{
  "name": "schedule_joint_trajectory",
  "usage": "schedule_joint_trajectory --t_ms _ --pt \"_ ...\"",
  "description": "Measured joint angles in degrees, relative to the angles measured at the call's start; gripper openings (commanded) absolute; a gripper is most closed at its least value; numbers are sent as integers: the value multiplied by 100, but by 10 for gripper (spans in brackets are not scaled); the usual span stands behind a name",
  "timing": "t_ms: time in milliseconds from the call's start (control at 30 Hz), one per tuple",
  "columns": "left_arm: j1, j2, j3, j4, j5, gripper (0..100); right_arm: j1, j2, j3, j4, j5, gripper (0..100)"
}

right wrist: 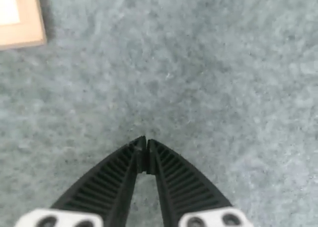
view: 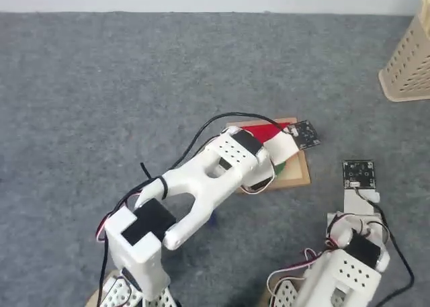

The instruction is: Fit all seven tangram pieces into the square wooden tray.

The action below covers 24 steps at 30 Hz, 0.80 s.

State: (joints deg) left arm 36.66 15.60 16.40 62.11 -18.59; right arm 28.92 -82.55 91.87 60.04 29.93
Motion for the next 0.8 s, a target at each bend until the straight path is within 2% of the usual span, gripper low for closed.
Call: schedule_joint_trajectory --t_ms 133,300,633,800 --pt "26 0 0 -18 -97 65 0 0 0 0 0 9" --pt "18 0 0 -18 -97 118 0 0 0 0 0 9" --pt "9 0 -26 -9 -97 120 0 0 0 0 9 9" --pt "-299 0 -396 229 -114 120 0 0 0 0 18 9"
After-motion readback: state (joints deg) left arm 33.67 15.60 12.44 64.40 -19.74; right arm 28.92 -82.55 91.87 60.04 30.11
